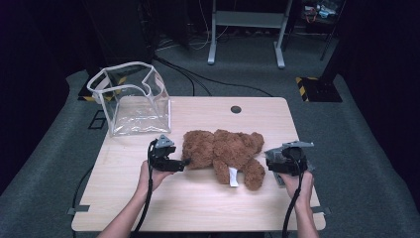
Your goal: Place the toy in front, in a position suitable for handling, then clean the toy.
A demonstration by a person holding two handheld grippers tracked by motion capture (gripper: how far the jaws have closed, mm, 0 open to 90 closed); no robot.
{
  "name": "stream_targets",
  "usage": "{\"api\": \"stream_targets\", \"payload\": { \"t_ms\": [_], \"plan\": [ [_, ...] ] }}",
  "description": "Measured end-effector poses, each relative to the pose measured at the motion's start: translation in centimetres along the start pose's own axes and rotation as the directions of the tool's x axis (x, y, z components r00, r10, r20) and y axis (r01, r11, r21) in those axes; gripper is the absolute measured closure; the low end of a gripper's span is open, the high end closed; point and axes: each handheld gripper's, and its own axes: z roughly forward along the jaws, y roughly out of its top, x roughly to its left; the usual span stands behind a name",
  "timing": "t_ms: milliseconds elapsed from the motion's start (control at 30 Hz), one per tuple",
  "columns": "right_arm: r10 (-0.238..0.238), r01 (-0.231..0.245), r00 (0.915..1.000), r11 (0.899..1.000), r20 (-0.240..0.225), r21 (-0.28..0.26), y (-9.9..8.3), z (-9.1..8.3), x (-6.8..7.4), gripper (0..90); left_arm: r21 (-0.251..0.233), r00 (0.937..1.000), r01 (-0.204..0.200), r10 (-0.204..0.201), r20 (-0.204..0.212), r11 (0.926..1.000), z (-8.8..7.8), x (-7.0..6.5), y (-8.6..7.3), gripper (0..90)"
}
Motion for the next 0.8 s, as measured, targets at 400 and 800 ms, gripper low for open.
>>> {"api": "stream_targets", "payload": {
  "t_ms": [400, 800],
  "plan": [
    [0.043, -0.046, 0.9953, 0.998, 0.087, 0.042, -1.3, 1.0, -2.6, 13.6, 0.027, 0.9994, -0.032, 0.032, -0.009, 0.9991, 1.3, -1.1, -1.2, 17.9],
    [0.066, -0.085, 0.9853, 0.990, 0.157, 0.113, -2.2, 3.1, -4.0, 9.7, 0.001, 0.9979, -0.046, 0.045, -0.046, 0.9990, 2.8, -1.7, -2.2, 43.2]
  ]
}}
